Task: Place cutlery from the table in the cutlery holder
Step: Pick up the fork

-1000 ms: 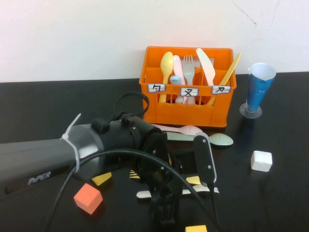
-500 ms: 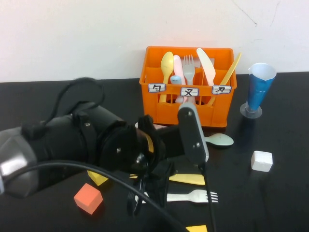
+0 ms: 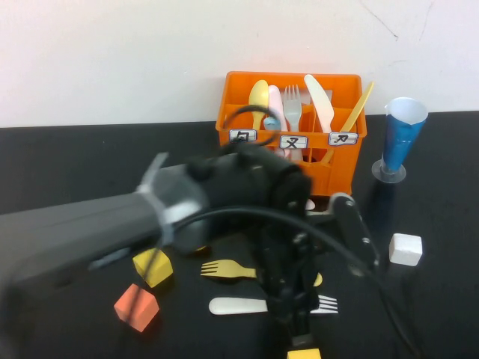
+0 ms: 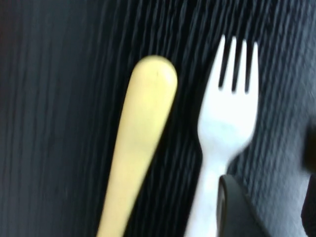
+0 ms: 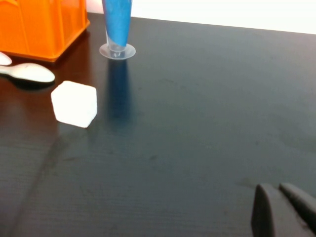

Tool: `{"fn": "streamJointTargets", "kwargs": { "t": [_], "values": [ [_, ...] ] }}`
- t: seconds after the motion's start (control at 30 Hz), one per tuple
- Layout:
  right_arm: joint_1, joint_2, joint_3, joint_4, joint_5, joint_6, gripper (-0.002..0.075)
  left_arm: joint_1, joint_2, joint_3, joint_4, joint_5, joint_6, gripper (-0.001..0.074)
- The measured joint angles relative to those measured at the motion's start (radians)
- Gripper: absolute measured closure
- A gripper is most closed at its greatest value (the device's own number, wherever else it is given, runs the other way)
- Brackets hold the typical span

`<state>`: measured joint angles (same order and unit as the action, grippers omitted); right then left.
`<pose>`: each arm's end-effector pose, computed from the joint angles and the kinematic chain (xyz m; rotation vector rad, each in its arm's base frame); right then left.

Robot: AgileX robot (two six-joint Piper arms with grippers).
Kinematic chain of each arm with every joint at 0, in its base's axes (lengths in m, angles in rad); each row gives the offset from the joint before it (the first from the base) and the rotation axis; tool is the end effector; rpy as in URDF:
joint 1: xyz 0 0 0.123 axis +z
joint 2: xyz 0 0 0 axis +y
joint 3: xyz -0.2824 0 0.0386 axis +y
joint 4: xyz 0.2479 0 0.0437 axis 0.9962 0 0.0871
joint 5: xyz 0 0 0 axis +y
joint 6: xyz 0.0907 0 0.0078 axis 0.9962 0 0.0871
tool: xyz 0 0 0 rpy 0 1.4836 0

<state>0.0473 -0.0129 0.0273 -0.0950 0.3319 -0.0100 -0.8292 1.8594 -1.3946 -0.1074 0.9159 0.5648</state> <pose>0.0537 -0.0003 0.1748 -0.1127 1.8254 -0.0653 0.2533 -0.2880 0.2235 1.7849 2.2519 -0.1872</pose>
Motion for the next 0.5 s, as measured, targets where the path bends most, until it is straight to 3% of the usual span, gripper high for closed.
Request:
{"fn": "streamJointTargets", "kwargs": {
  "t": [0.17, 0.5],
  "values": [
    [0.0, 0.0, 0.0, 0.0, 0.0, 0.0, 0.0729, -0.024, 0.105, -0.107, 0.026, 0.099, 0.05, 0.0459],
    [0.0, 0.0, 0.0, 0.0, 0.0, 0.0, 0.0729, -0.026, 0.13, -0.111, 0.051, 0.166, 0.239, 0.0456]
  ]
}}
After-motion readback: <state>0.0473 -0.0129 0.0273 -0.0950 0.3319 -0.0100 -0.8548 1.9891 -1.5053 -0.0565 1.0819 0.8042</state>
